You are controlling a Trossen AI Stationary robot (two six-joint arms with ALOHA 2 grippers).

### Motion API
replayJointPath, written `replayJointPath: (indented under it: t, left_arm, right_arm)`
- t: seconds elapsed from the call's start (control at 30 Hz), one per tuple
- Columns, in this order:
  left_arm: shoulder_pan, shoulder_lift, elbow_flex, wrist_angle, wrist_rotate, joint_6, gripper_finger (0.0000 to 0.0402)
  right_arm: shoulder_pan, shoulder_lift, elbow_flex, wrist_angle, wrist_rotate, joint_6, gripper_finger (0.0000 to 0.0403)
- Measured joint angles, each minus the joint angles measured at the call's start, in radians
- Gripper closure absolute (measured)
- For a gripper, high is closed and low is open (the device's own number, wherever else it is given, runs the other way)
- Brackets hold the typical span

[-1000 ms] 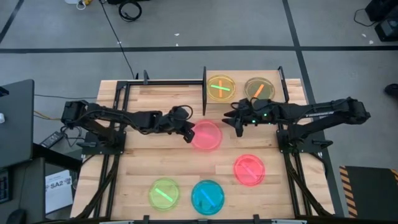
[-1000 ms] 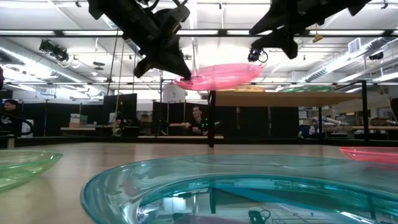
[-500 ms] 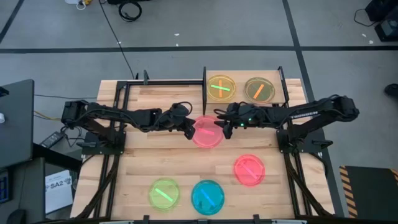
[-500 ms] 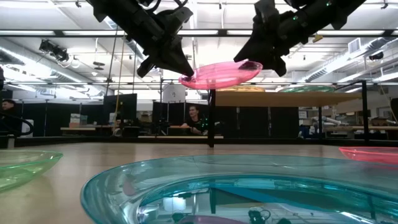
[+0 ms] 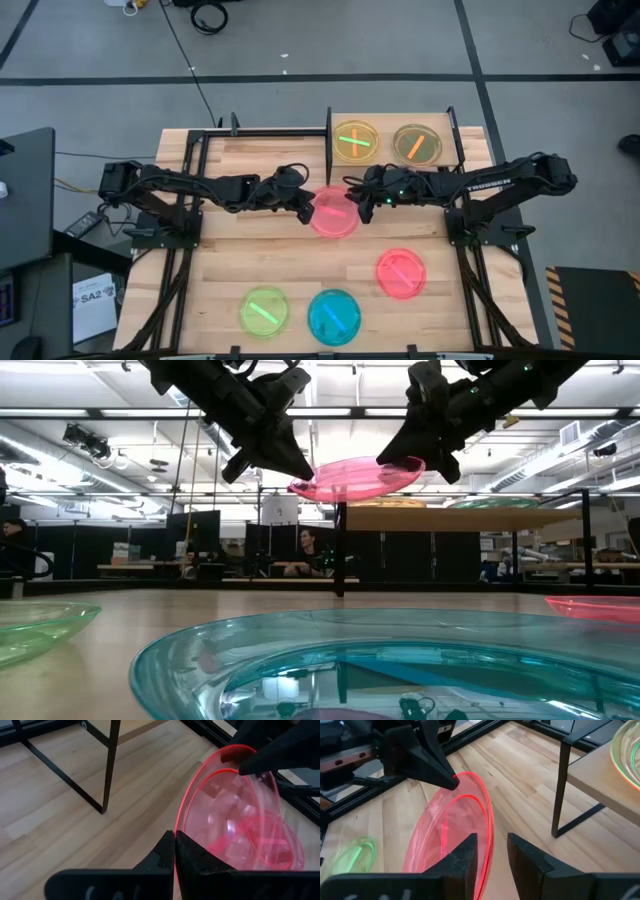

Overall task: Place and stack plates onto a shelf
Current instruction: Stack the left pink plate on top of the orange plate on the shelf

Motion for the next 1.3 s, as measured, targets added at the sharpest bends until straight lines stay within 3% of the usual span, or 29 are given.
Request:
replayJointPath:
  t: [0.57,0.8,1.13,1.3]
  left_arm:
    - [0.0,0.0,0.0,0.003,0.001,-0.002,0.0395]
    - [0.0,0.0,0.0,0.003,0.001,-0.002,0.0387]
    - [-0.002,0.001,0.0,0.007,0.003,-0.001,0.0312]
    - [-0.011,0.001,0.0,0.008,-0.001,-0.001,0.0297]
  right_arm:
    - [-0.001,-0.002,0.0,0.019,0.003,0.0,0.0391]
    - [-0.001,-0.002,0.0,0.021,0.003,0.0,0.0394]
    - [-0.002,-0.002,0.0,0.027,-0.004,0.0,0.0394]
    - [-0.024,-0.015,0.0,0.005,-0.011,0.004,0.0394]
